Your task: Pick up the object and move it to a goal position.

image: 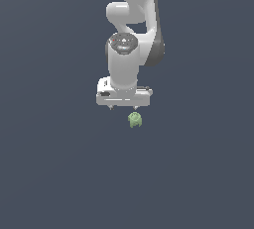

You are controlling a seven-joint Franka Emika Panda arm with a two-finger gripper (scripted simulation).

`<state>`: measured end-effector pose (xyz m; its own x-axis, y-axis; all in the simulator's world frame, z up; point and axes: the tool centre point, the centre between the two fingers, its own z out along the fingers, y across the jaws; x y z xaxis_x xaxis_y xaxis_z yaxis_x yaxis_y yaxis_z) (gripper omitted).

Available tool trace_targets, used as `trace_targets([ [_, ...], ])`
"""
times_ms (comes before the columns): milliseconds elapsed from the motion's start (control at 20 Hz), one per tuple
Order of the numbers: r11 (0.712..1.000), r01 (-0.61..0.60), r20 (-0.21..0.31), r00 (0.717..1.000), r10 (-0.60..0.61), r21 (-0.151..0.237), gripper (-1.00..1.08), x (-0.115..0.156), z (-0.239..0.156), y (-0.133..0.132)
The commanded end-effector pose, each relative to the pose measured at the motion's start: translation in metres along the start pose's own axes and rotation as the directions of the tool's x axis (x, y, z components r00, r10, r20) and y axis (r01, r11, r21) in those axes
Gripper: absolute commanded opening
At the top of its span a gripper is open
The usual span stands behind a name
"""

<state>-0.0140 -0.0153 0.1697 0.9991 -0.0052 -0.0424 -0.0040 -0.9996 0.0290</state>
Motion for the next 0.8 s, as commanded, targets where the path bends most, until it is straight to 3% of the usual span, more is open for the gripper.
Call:
trace_targets([
  [0, 1.000, 0.000, 0.000, 1.000, 0.000, 0.000, 1.00, 0.0000, 0.0000, 0.0000],
  [750, 0.999, 0.028, -0.003, 1.000, -0.028, -0.030, 1.00, 0.0055, 0.0001, 0.0072],
])
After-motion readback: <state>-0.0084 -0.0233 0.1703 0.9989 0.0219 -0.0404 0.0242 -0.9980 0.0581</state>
